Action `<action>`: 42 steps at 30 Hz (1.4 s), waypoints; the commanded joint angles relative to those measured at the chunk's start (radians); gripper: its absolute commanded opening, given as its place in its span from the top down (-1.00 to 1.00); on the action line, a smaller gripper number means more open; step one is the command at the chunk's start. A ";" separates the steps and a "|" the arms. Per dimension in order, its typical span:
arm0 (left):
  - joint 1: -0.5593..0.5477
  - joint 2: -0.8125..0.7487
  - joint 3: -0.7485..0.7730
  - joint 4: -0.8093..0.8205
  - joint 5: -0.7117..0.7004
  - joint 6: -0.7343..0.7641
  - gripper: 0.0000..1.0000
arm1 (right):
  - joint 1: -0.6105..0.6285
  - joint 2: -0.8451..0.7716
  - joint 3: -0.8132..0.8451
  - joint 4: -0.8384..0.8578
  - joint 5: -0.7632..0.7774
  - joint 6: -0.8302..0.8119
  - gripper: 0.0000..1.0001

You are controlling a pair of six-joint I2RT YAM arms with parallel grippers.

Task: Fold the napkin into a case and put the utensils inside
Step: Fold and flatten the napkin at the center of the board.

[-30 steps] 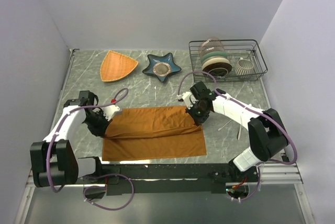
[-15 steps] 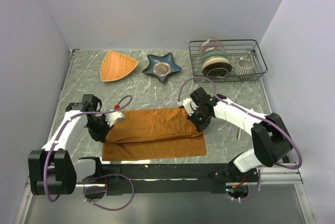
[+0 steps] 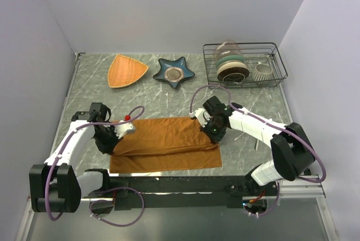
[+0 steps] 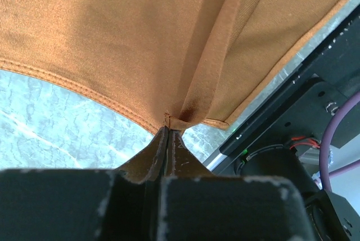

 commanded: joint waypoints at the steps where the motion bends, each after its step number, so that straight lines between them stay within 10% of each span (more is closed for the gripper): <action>1: -0.006 -0.031 0.008 -0.063 0.016 0.073 0.81 | 0.015 -0.032 0.008 -0.035 -0.020 -0.034 0.78; 5: -0.006 -0.051 0.063 -0.180 0.059 0.195 0.00 | 0.014 -0.038 0.057 -0.124 -0.098 -0.084 -0.20; 8: -0.005 -0.069 0.146 -0.232 0.089 0.222 -0.20 | 0.011 -0.067 0.114 -0.207 -0.148 -0.104 -0.36; 21: -0.023 0.108 0.145 0.031 0.079 0.089 -0.08 | 0.005 0.184 0.274 -0.192 -0.223 -0.034 -0.24; 42: -0.187 0.113 0.028 -0.028 0.013 0.161 0.19 | 0.000 0.264 0.211 -0.267 -0.281 -0.098 -0.04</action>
